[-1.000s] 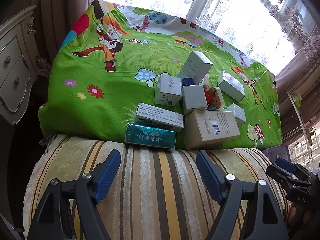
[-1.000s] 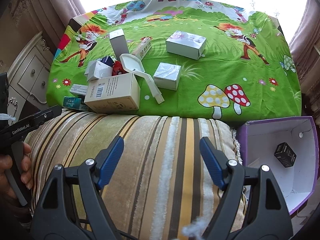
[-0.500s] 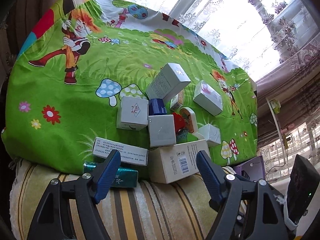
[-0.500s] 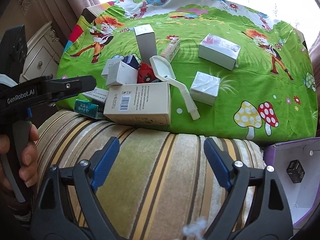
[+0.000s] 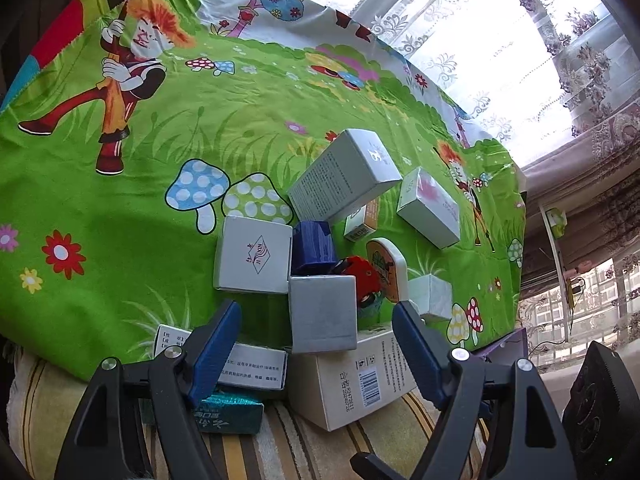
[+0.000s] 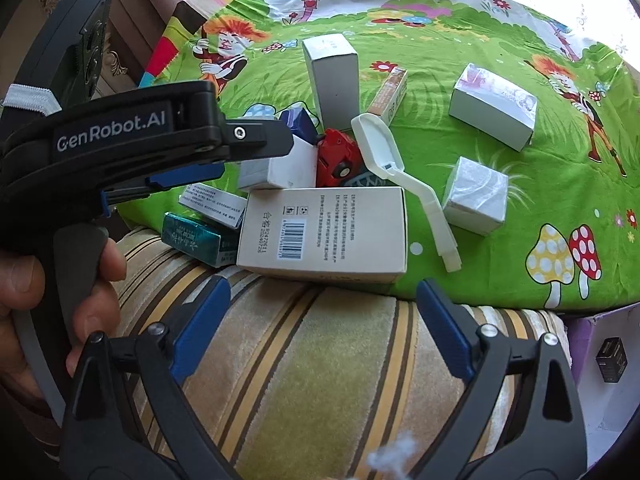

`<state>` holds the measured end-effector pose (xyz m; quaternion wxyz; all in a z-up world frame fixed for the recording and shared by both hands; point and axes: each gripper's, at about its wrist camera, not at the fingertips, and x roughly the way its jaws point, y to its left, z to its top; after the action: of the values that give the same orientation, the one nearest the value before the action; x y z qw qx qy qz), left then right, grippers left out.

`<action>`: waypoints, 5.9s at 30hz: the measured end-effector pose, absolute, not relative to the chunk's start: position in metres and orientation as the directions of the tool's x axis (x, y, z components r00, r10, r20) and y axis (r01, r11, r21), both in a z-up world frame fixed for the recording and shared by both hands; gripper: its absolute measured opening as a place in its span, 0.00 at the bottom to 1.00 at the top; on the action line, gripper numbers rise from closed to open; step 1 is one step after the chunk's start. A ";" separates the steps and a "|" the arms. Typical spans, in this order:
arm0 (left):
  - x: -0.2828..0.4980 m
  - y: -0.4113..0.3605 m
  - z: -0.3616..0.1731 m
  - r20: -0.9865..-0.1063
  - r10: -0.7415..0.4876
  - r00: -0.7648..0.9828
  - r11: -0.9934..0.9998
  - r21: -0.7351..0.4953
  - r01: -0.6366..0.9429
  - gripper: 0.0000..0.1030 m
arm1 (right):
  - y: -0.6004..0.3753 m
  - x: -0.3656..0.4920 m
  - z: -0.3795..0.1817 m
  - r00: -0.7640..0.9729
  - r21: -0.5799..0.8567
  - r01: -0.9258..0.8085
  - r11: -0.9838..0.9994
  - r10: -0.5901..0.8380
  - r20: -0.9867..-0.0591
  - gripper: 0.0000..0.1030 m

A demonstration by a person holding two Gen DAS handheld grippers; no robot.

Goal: Organize rigid objects

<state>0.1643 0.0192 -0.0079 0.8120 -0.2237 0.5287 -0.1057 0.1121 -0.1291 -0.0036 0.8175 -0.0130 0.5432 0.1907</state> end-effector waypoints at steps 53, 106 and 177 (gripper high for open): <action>0.111 0.022 0.013 -0.685 -0.378 0.623 0.882 -0.472 0.017 0.34 | -0.121 0.119 -0.006 0.374 0.152 -0.286 0.946 0.256 -0.891 0.97; 0.037 -0.267 0.045 -0.703 -0.635 0.320 0.743 -0.443 0.502 0.43 | -0.470 -0.023 0.056 0.604 0.037 0.357 0.933 -0.200 -0.772 0.97; 0.065 0.018 0.003 -0.890 -0.060 0.453 0.993 -0.099 -0.064 0.80 | -0.241 0.046 0.015 0.466 0.201 -0.154 0.967 0.251 -0.849 0.97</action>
<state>0.0653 0.0176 0.0033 0.8502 -0.0590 0.5232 0.0012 0.0460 -0.2412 0.0155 0.8548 0.0481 0.5030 0.1184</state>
